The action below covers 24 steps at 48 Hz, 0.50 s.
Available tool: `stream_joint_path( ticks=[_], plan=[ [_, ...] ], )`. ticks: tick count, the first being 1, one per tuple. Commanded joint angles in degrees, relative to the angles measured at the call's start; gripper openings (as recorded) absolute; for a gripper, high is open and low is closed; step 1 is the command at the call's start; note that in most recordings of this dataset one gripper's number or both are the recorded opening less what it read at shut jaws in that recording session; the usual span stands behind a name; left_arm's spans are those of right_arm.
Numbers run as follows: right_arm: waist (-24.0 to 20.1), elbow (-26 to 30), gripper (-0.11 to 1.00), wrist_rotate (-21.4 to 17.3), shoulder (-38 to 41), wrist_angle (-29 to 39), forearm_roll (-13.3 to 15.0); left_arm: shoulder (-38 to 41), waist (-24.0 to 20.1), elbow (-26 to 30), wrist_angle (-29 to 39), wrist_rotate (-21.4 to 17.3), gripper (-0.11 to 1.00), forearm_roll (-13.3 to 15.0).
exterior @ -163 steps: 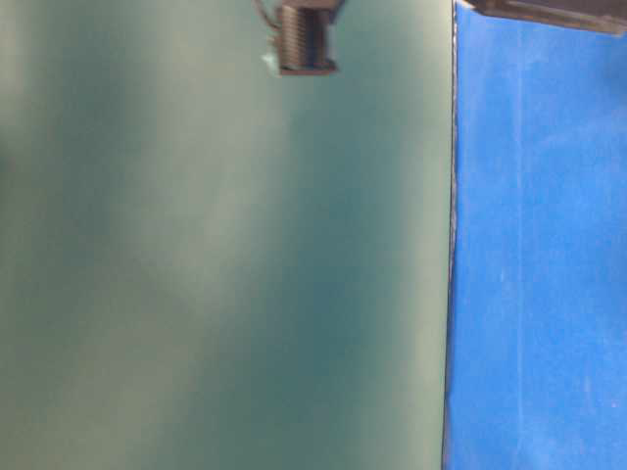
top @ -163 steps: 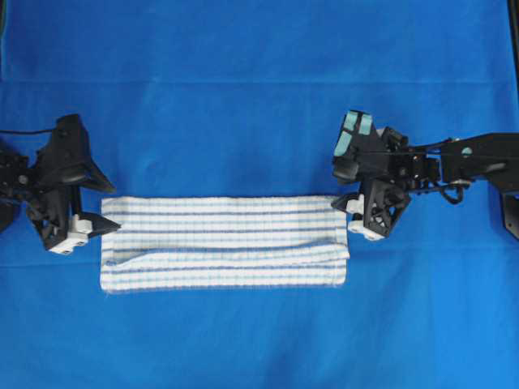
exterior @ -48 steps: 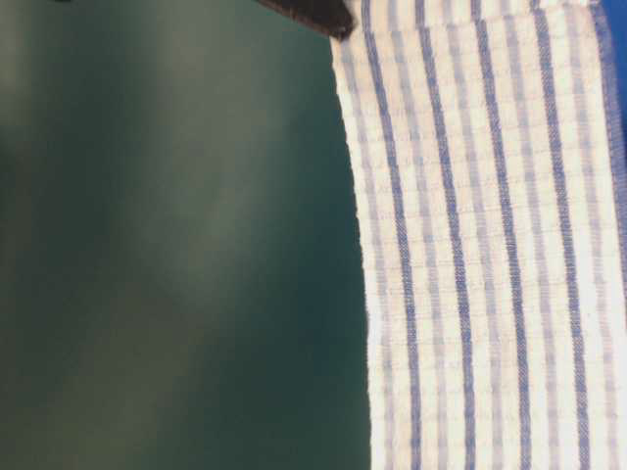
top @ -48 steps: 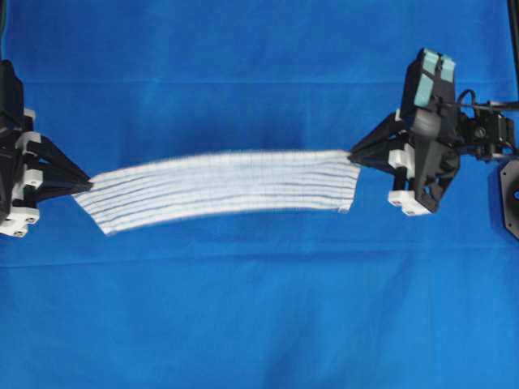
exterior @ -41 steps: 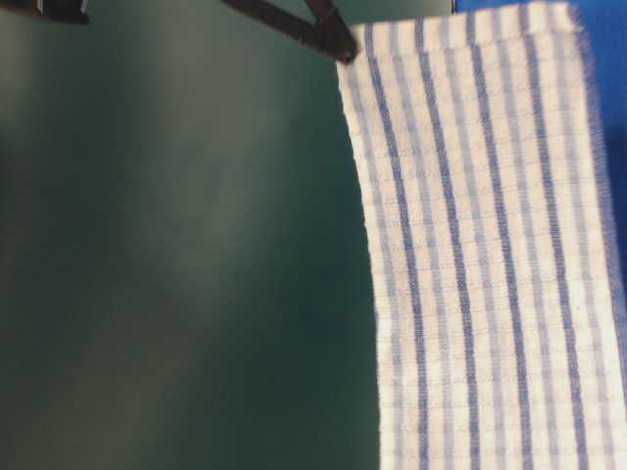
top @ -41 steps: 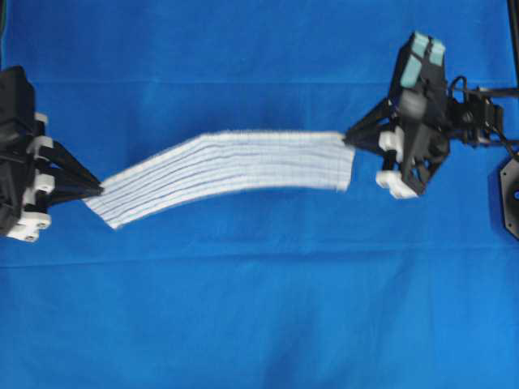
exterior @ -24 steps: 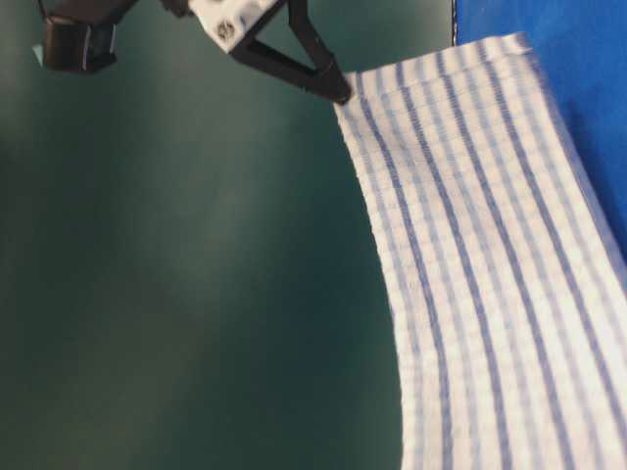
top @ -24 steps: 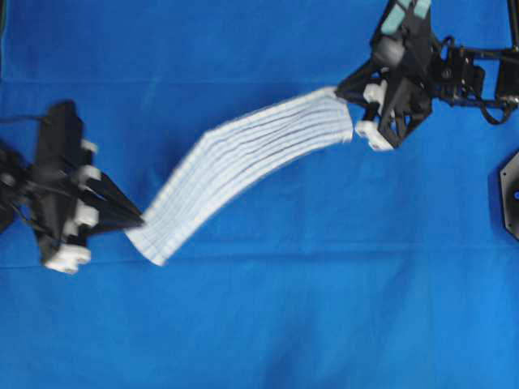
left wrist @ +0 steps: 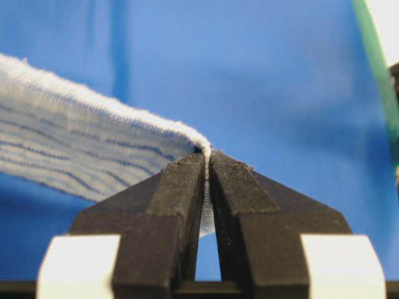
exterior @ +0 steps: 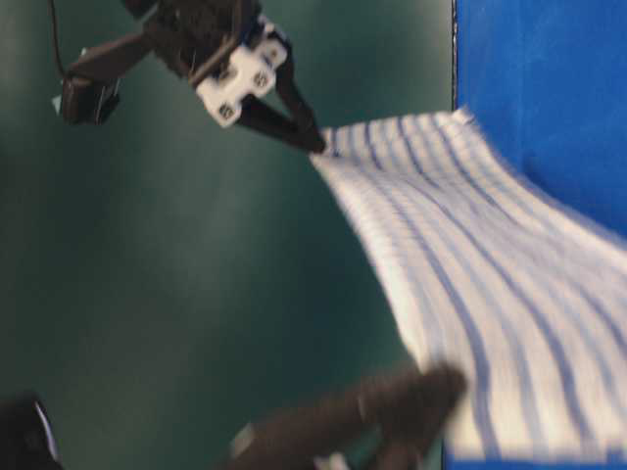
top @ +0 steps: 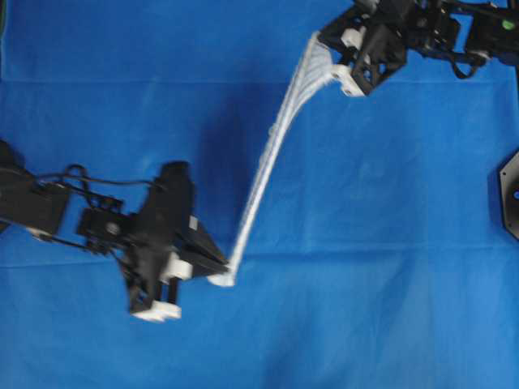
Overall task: Fold the blue towel.
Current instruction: 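Lift the strip and rotate it vertical, left gripper low, right high, then lay the strip down vertically and open both grippers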
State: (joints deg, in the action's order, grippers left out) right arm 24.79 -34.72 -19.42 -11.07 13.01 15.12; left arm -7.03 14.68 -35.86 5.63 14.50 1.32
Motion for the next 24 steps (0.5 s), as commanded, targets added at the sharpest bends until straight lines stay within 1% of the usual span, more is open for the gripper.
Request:
stream_joint_path(
  ticks=[1,8,13,24],
  plan=[
    [0.5,3.3,0.07,0.2,0.7,-0.9,0.5,1.9,0.6,4.5,-0.5,-1.1,0.02,-0.1],
    [0.8,6.3,0.07,0.2,3.1,-0.9,1.7,4.6,0.6,7.5,-0.4,-2.4,0.02,-0.1],
    [0.9,7.2,0.07,0.2,3.7,-1.0,2.2,5.8,0.6,8.8,-0.6,-2.6,0.02,-0.2],
    [1.6,5.3,0.07,0.1,2.1,-0.5,2.3,9.7,0.0,12.7,-2.3,-3.3,0.02,-0.1]
  ],
)
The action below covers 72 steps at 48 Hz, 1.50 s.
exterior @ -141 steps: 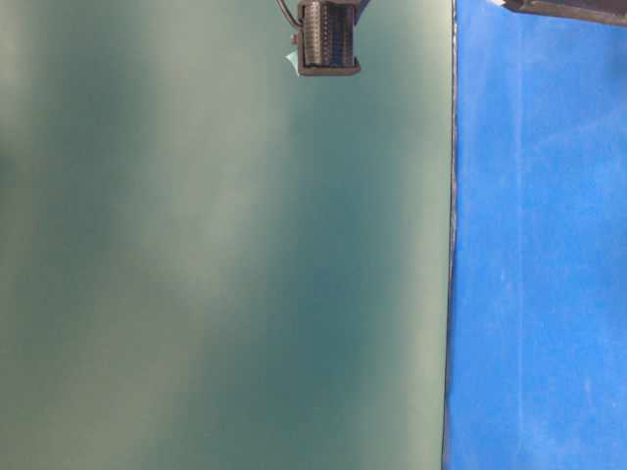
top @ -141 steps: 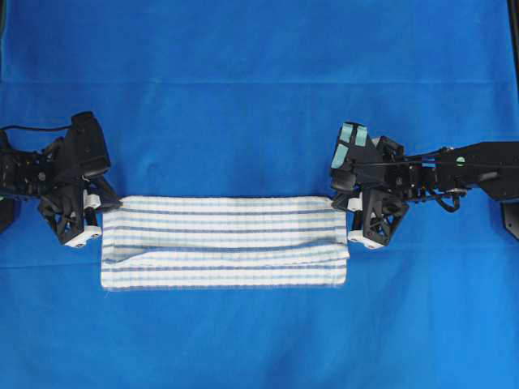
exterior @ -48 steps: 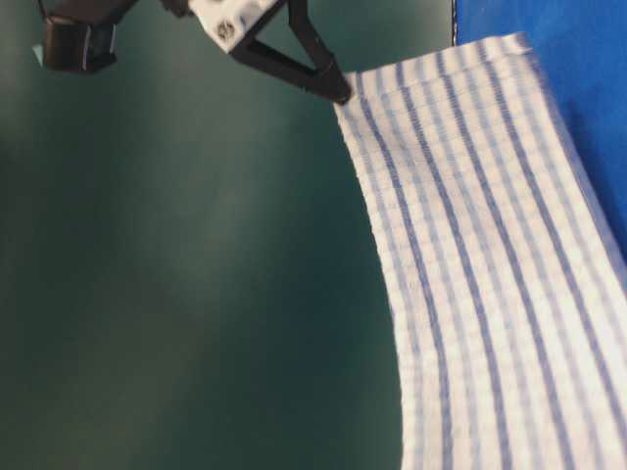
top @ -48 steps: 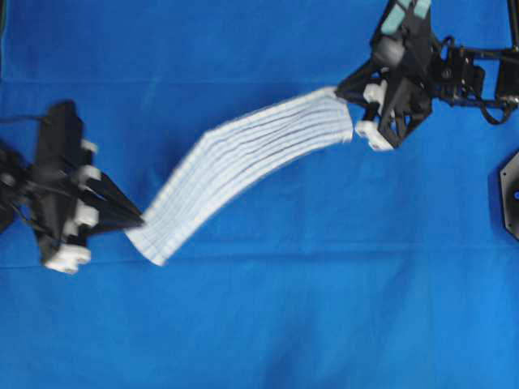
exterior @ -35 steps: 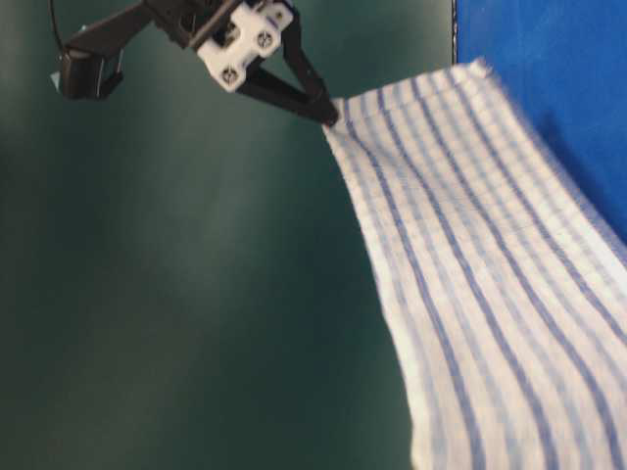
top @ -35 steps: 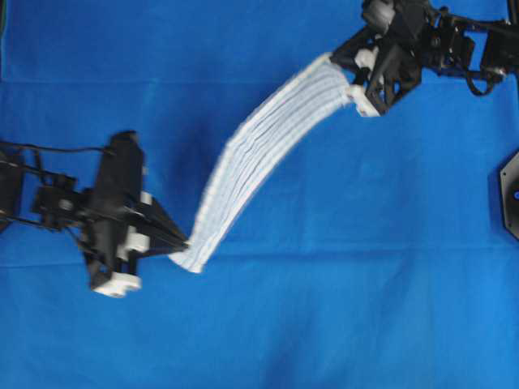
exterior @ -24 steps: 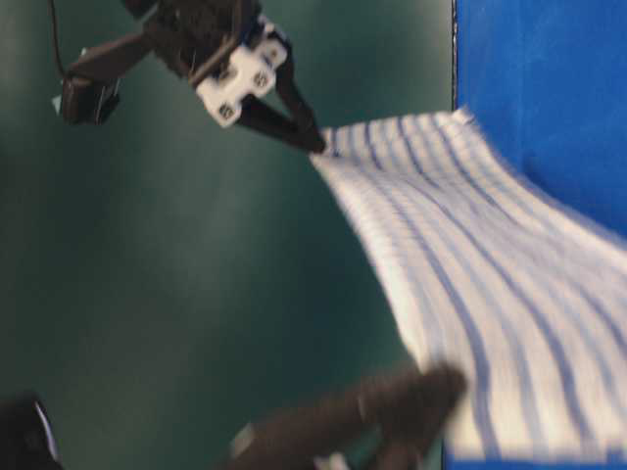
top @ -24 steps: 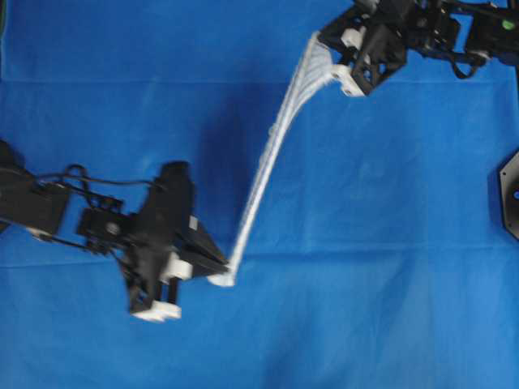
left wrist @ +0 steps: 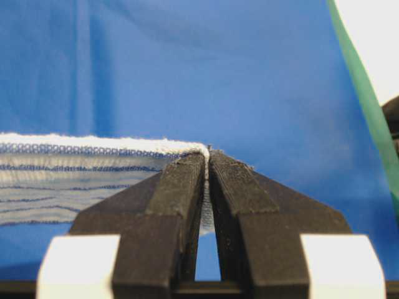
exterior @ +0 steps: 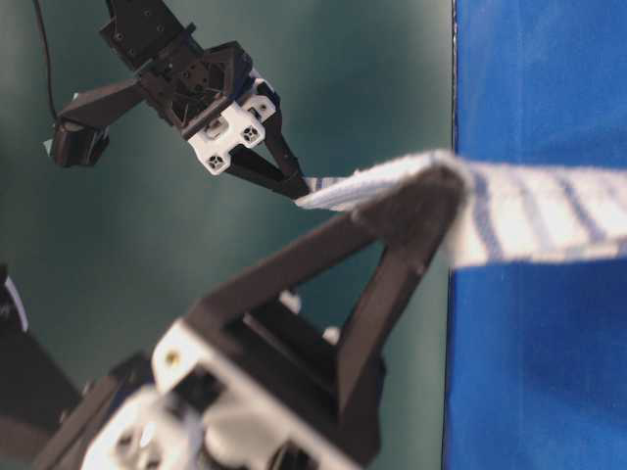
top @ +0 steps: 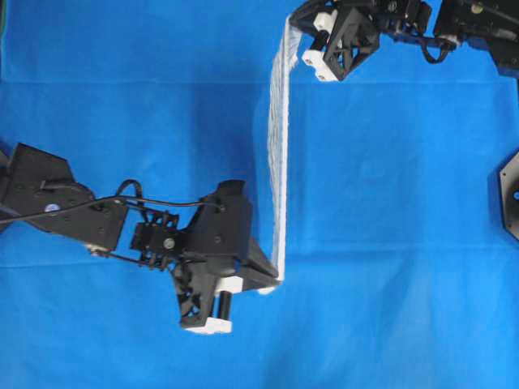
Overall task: Fold the blue towel.
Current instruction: 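Lay the strip down vertically and open both grippers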
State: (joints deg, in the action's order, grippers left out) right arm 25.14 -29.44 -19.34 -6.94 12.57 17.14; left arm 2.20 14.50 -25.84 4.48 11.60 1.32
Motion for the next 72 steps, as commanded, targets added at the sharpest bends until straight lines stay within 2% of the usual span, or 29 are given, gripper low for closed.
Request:
stream_joint_path(
  ticks=[1,16,25,31,41,56,60,72],
  plan=[
    [1.3,-0.4,0.07,0.0,-2.4,-0.1,0.3,1.1,0.2,3.2,-1.5,-0.5,0.01,-0.2],
    [3.0,-9.7,0.07,-0.6,-10.9,1.1,0.3,10.4,-0.9,14.7,-2.3,-5.6,0.01,-0.1],
    [3.0,-10.8,0.07,-0.6,-11.6,2.7,0.2,13.9,-0.9,18.4,-2.3,-7.1,0.01,-0.1],
    [2.9,-9.8,0.07,-0.6,-8.4,2.4,0.1,13.3,-0.9,16.5,-2.3,-6.9,0.01,-0.1],
    [2.4,-4.7,0.07,-0.3,0.4,-0.2,0.2,10.1,-0.6,8.6,-3.8,-5.7,0.01,0.4],
    [0.7,4.1,0.07,0.0,10.2,-2.1,0.3,4.2,0.2,-5.4,-9.4,1.4,0.01,0.4],
    [0.6,4.9,0.07,0.1,10.9,-2.1,0.3,3.6,0.2,-6.8,-9.7,2.5,0.01,0.4],
    [0.4,4.5,0.07,0.3,11.0,-1.9,0.3,4.0,0.1,-7.1,-9.7,2.4,0.02,0.3]
  ],
)
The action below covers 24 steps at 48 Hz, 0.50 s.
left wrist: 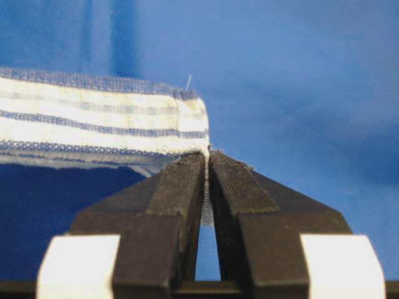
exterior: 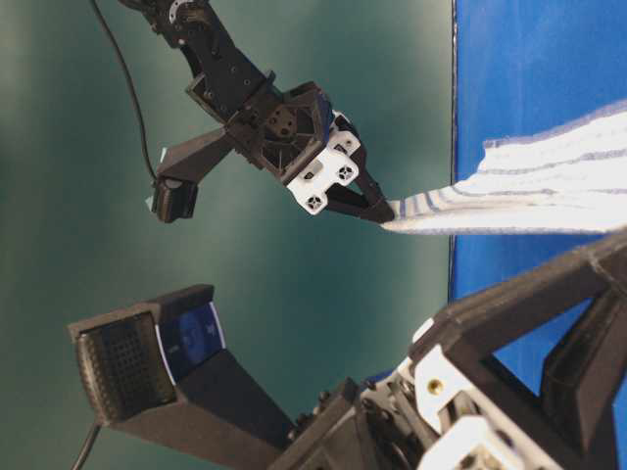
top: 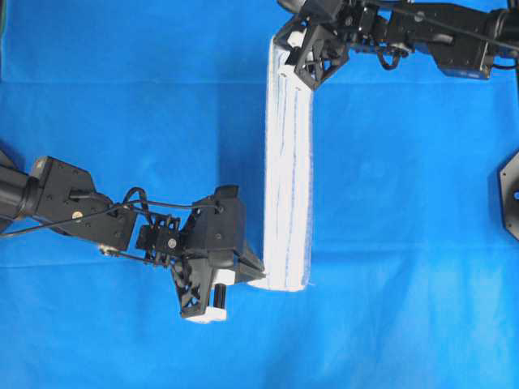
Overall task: Fold the blue towel.
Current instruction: 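Lay the strip down vertically and open both grippers, then move both grippers back to the sides of the strip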
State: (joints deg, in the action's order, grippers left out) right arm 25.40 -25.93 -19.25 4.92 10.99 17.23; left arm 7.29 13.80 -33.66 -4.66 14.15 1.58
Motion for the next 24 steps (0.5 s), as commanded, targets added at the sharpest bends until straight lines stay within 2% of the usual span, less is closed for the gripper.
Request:
stream_joint_path(
  ticks=[1,9,14,16,22,24],
  plan=[
    [0.1,1.0,0.07,0.2,-0.9,-0.4,0.2,-1.1,0.8,0.8,-0.5,-0.3,0.02,0.0],
    [0.1,1.0,0.07,0.5,-0.9,-0.7,0.2,-0.6,0.6,1.3,-0.5,-0.3,0.04,0.0],
    [-0.1,1.0,0.08,0.6,-0.9,-0.7,0.4,-0.6,0.0,1.3,-0.5,-0.2,0.2,0.0],
    [-0.1,1.0,0.17,0.6,-0.9,-0.7,0.5,-0.7,-0.1,1.3,-0.6,-0.2,0.3,0.0],
    [-0.2,0.9,0.55,0.6,-1.2,-0.4,2.4,-1.3,-0.4,1.1,-0.4,-0.2,0.65,0.0],
    [-0.4,0.7,0.63,0.6,-1.8,-0.4,2.9,-1.8,-0.6,0.9,-0.1,-0.2,0.74,0.0]
  ],
)
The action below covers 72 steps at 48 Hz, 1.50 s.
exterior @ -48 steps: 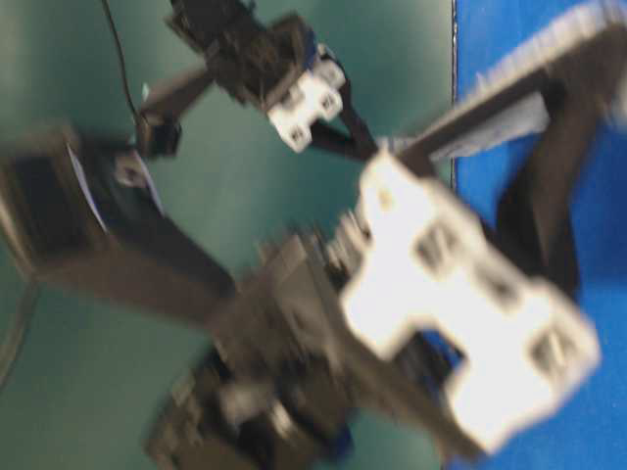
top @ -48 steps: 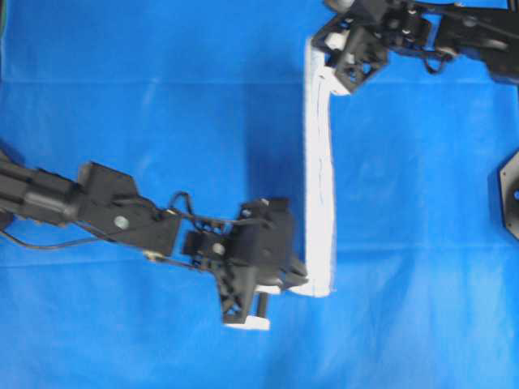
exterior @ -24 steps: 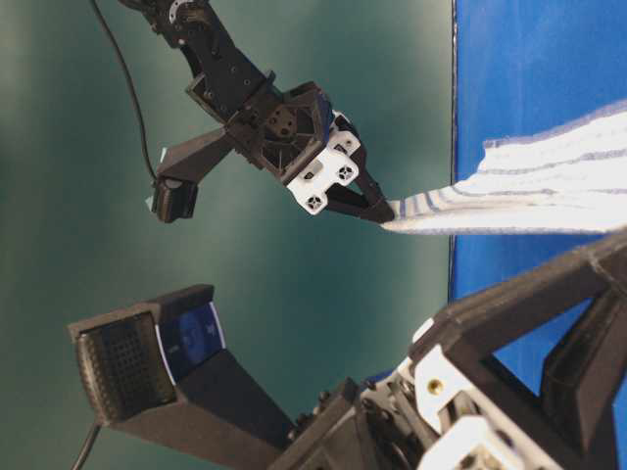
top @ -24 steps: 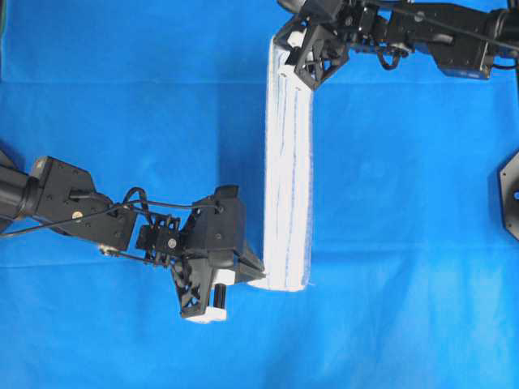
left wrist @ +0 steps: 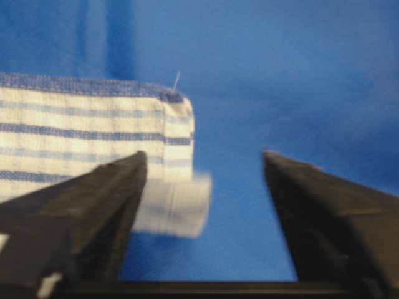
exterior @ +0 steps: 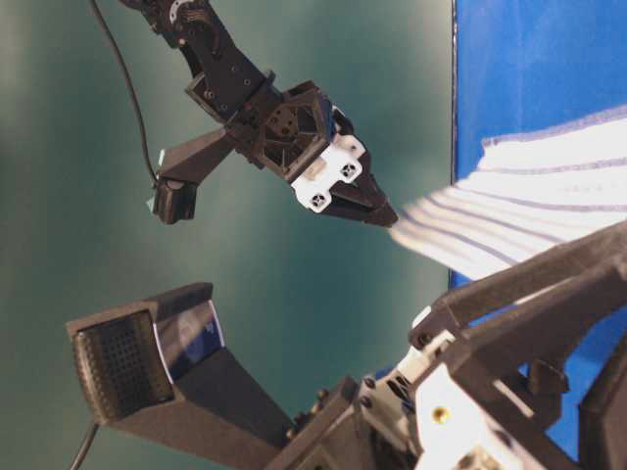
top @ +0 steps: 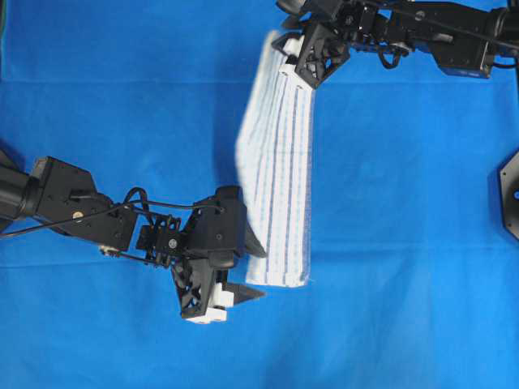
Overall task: Fold the blue towel.
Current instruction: 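Move both grippers back to the sides of the strip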
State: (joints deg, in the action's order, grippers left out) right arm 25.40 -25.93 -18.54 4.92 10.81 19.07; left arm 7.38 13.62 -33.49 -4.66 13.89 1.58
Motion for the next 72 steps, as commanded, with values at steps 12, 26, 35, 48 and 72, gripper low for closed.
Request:
stream_joint_path(
  ticks=[12,26,35,48,72],
  plan=[
    [-2.2,-2.5,0.57,-0.1,-7.6,-0.7,1.9,-10.4,-2.9,-3.3,1.0,-1.0,0.73,-0.1],
    [-5.5,-14.3,0.57,-1.3,-18.9,-9.4,1.8,-19.8,-11.8,-10.6,-4.2,-8.6,0.72,-0.2],
    [-9.2,-22.8,0.57,-2.1,-27.8,-15.6,0.8,-25.0,-17.3,-16.3,-10.3,-11.4,0.72,-0.1],
    [-13.9,-29.8,0.57,-2.7,-35.3,-19.2,-0.6,-34.7,-20.4,-24.7,-13.6,-11.4,0.73,-0.1],
    [-10.0,-29.1,0.58,-2.7,-32.3,-19.9,-0.9,-34.3,-22.9,-24.6,-15.4,-12.1,0.73,-0.2]
  ],
)
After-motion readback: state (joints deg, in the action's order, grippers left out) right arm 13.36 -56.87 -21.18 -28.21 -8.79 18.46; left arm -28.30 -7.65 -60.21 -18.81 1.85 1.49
